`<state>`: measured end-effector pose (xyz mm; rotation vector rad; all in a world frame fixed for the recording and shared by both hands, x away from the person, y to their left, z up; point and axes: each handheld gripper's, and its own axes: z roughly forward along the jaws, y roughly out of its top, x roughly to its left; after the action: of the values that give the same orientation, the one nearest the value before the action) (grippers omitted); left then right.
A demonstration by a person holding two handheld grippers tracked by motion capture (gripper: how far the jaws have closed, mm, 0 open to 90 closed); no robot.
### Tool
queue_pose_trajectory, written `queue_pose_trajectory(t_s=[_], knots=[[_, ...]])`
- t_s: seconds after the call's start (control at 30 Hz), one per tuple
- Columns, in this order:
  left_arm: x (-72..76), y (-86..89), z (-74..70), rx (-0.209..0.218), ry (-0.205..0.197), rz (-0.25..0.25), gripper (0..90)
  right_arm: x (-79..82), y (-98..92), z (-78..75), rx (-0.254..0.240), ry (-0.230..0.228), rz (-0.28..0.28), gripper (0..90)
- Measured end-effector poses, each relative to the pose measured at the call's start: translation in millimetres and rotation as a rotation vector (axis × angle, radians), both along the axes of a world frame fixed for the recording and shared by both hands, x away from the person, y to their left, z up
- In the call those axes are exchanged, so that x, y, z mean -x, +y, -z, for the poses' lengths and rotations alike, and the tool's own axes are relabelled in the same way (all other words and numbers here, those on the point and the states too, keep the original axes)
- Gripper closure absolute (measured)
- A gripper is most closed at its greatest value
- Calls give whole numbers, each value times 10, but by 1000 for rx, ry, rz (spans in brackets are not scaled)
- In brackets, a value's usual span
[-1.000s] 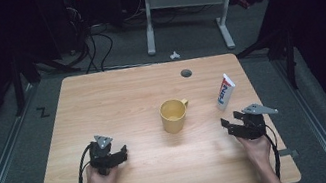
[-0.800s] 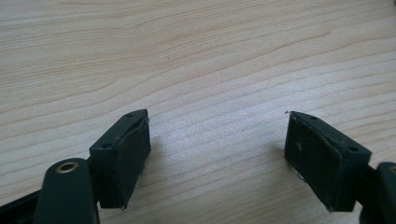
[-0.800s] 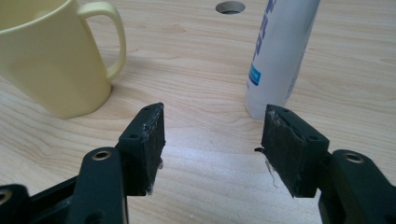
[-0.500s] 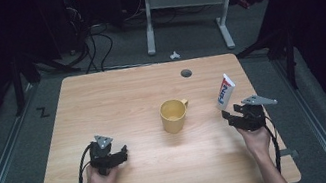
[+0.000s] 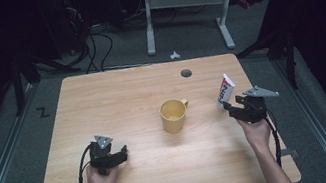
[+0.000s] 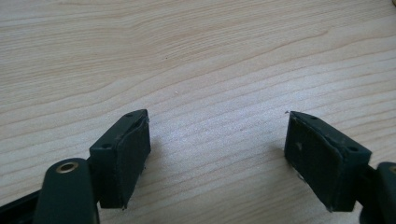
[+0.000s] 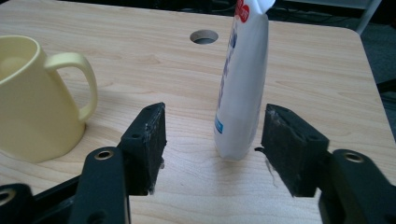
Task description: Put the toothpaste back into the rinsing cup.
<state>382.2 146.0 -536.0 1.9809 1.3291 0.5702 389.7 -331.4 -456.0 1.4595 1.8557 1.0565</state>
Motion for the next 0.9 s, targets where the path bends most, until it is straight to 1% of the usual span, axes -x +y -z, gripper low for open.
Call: queue_pose_trajectory(t_s=[0.1,0.17,0.23,0.33,0.5,0.63,0.73,0.8,0.9], knots=[[0,0,0,0,0,0,229,-31,6,6,2,11,-7,407],[0,0,0,0,0,0,229,-63,14,1,10,9,-8,408],[0,0,0,0,0,0,229,-85,25,-16,4,10,-3,407],[0,0,0,0,0,0,229,-123,27,-39,5,-15,9,411],[0,0,0,0,0,0,229,-215,16,-55,-2,-10,23,406],[-1,0,0,0,0,0,229,-269,11,-60,-8,-26,31,410],[-1,0,0,0,0,0,229,-299,1,-42,-19,-14,37,410],[-1,0,0,0,0,0,229,-328,3,-38,-16,1,34,410],[-1,0,0,0,0,0,229,-365,14,-68,-10,-4,29,413]])
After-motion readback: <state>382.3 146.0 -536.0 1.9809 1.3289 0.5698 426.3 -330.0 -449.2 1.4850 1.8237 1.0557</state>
